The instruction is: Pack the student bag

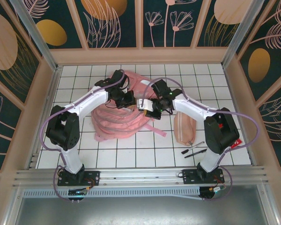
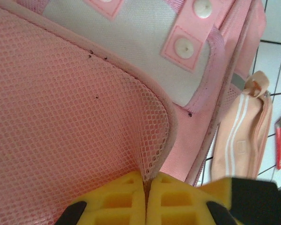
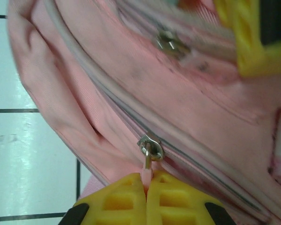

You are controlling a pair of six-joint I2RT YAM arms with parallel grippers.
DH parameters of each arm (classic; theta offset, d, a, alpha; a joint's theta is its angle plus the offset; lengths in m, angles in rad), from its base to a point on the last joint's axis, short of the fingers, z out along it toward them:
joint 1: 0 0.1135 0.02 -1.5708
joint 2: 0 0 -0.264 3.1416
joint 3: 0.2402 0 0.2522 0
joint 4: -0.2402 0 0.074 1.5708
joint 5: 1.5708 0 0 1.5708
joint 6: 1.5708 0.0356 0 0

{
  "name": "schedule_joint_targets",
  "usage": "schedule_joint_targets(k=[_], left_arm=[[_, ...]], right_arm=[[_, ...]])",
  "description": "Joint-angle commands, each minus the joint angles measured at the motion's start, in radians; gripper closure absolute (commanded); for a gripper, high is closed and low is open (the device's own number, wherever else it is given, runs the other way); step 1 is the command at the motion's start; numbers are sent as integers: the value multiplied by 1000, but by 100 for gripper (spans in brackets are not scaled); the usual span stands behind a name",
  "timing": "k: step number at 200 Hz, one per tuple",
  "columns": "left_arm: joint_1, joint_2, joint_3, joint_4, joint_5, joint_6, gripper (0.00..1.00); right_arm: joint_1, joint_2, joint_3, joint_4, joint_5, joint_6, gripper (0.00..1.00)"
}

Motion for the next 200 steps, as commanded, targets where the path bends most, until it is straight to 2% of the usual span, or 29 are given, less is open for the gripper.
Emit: schedule_joint_targets(k=[1, 16, 41, 56, 78, 85, 107, 129, 147, 175, 191, 200], left_arm=[[15, 5, -17, 152, -56, -102, 100], [15, 12, -21, 176, -40, -127, 100], [15, 5, -54, 252, -13, -185, 100], [15, 10, -61, 273, -2, -204, 100], [14, 11, -66, 288, 8, -224, 100], [14, 8, -73, 302, 6, -229, 100], [15, 23, -63, 310, 13, -216, 100], [14, 36, -37, 285, 17, -184, 100], [14, 29, -48, 283, 3, -162, 100], [16, 32, -50, 272, 34, -148, 100], [15, 20, -65, 286, 41, -147, 100], [15, 11, -75, 293, 37, -141, 100]], right_arm=[[47, 39, 81, -268, -118, 69, 100], [81, 45, 43, -196, -206, 160, 100], [183, 4, -123, 160, -240, 376, 100], [248, -2, -192, 351, -218, 495, 100], [349, 7, -249, 606, -94, 642, 100], [382, 15, -256, 667, -68, 659, 96], [454, 17, -295, 756, -80, 596, 83], [453, -59, -381, 780, -35, 518, 71], [443, -162, -447, 719, 17, 383, 67], [344, -335, -533, 633, 52, 276, 65], [262, -443, -590, 639, 26, 159, 64], [218, -499, -642, 714, 41, 113, 62]])
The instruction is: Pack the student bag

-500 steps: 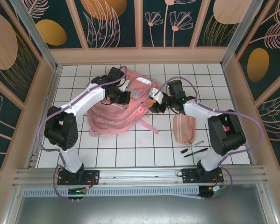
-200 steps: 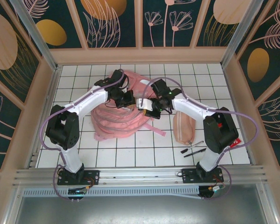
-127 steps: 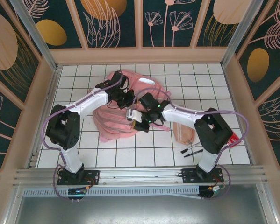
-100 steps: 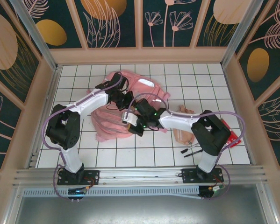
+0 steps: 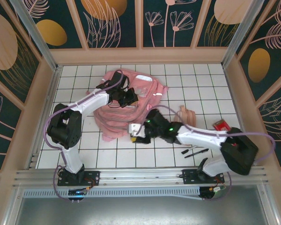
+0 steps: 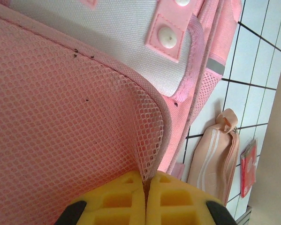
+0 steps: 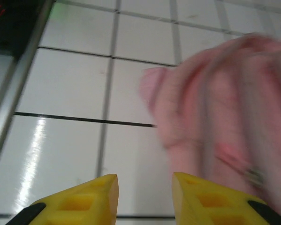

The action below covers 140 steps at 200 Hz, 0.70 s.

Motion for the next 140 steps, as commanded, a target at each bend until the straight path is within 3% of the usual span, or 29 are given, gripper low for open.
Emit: schedule_joint_targets(k=[1, 17, 52, 90, 140], left_arm=[[8, -14, 0, 55, 12, 12, 100], [7, -9, 8, 38, 17, 29, 100], [5, -21, 1, 38, 50, 15, 100], [5, -18, 13, 9, 66, 19, 100], [5, -21, -3, 51, 100, -24, 100]], right_arm=[[-101, -133, -99, 68, 12, -196, 62], [-188, -166, -159, 221, 59, -254, 59], [-259, -26, -74, 229, 10, -384, 59], [-230, 118, -29, 347, 8, -385, 58], [-142, 324, -78, 800, 254, -368, 59]])
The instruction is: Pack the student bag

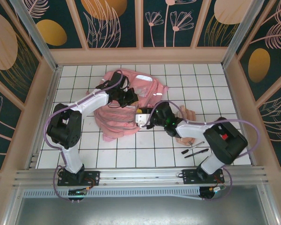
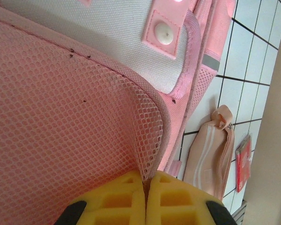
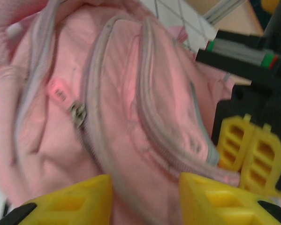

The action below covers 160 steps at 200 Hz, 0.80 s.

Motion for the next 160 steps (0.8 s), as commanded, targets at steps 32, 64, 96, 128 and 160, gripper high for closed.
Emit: schedule_joint_targets(k=[32, 64, 96, 128, 160], left_arm=[[5, -51, 28, -3, 21, 14, 100], [13, -34, 51, -65, 23, 38, 100], [13, -56, -4, -5, 6, 4, 100], [13, -64, -28, 10, 36, -11, 100], [13, -93, -45, -5, 37, 30, 81]], right_arm=[[43, 135, -38, 397, 144, -23, 61], [39, 90, 5, 145, 1, -69, 52], [38, 97, 55, -24, -18, -138, 37], [39, 137, 47, 130, 110, -155, 63], [27, 173, 19, 341, 182, -107, 88]])
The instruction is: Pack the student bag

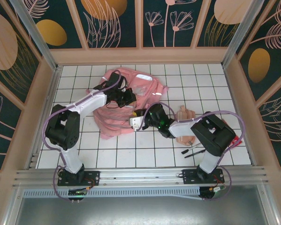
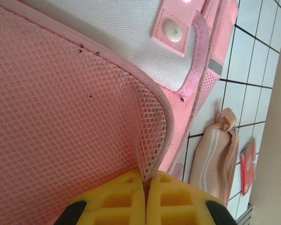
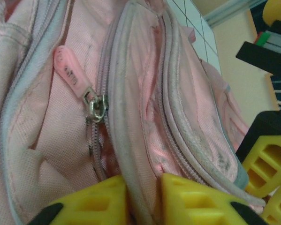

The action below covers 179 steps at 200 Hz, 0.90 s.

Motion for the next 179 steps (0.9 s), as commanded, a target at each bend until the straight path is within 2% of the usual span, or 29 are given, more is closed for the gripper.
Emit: schedule_joint_targets(k=[1, 6, 11, 20, 30, 41, 54, 77, 95, 139, 154, 179], left_arm=[[-3, -60, -2, -26, 47, 6, 79], [-3, -68, 18, -69, 16, 48, 66], [-4, -80, 40, -116, -27, 92, 58], [-3, -123, 55, -176, -102, 169, 53], [-3, -185, 38, -203, -154, 264, 51], [-3, -254, -20, -189, -149, 363, 51], [-4, -350, -156, -118, -65, 449, 51], [-16, -486, -407, 87, 109, 424, 54], [-30, -521, -518, 225, 158, 393, 54], [-48, -455, -521, 283, 160, 395, 61], [-60, -426, -508, 284, 160, 408, 67], [-67, -406, -481, 259, 96, 432, 71]], right_arm=[[-16, 40, -18, 231, 89, 30, 89], [-22, 41, -30, 272, 84, 51, 92], [-30, 38, -43, 304, 75, 75, 94], [-44, 25, -54, 325, 51, 131, 96], [-61, -4, -57, 300, 3, 191, 98], [-84, -35, -46, 241, -74, 261, 99], [-114, -61, -29, 182, -168, 350, 100], [-153, -83, -3, 108, -308, 462, 100], [-166, -84, 16, 65, -376, 493, 100], [-167, -73, 51, -16, -435, 506, 100], [-166, -77, 56, -26, -433, 505, 100], [-161, -81, 59, -43, -433, 500, 100]])
